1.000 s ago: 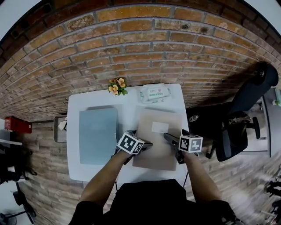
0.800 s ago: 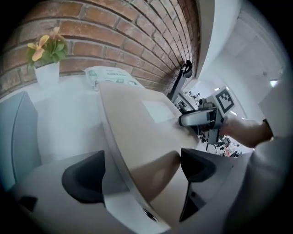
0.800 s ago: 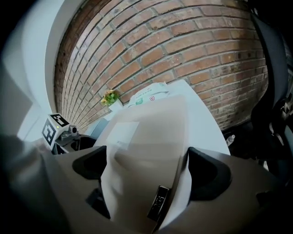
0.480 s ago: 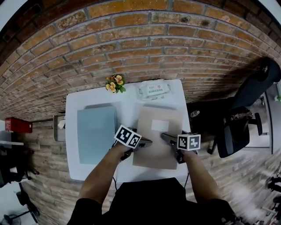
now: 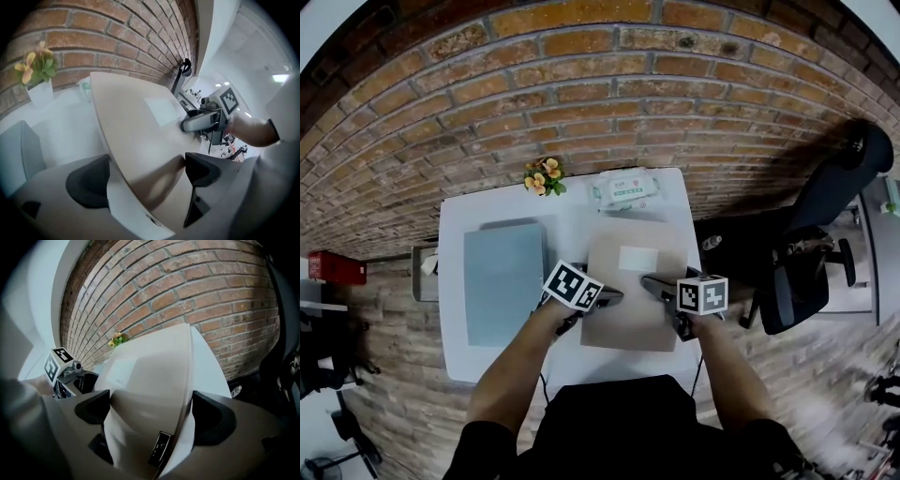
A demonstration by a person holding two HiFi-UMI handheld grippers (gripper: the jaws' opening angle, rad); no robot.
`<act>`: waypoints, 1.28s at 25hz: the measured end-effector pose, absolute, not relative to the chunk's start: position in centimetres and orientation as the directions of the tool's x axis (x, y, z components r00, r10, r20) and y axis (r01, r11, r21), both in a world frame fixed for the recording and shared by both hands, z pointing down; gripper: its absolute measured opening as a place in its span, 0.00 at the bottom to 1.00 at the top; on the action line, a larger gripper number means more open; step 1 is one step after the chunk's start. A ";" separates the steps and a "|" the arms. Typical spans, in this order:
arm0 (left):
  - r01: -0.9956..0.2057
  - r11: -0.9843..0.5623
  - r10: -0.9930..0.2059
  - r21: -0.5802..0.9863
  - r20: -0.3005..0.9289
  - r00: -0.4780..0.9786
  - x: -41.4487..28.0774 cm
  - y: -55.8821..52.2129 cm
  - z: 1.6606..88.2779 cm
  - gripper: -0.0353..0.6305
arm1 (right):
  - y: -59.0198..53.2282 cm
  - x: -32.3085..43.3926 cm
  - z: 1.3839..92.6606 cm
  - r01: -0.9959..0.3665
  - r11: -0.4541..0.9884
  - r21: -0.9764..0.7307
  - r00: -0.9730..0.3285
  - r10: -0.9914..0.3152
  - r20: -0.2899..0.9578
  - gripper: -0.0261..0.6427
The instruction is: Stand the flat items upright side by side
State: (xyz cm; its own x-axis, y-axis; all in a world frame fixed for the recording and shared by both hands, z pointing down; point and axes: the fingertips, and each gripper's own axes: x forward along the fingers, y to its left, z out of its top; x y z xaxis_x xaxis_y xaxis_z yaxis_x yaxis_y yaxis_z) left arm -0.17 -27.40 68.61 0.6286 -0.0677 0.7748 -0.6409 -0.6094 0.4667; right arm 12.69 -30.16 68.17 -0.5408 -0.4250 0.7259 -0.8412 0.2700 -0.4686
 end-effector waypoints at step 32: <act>-0.751 -0.637 -0.565 0.171 0.559 0.607 -3.7 -32.7 54.5 0.72 | -33.1 10.6 52.0 -0.820 0.540 -0.191 -0.562 -0.693 0.452 0.73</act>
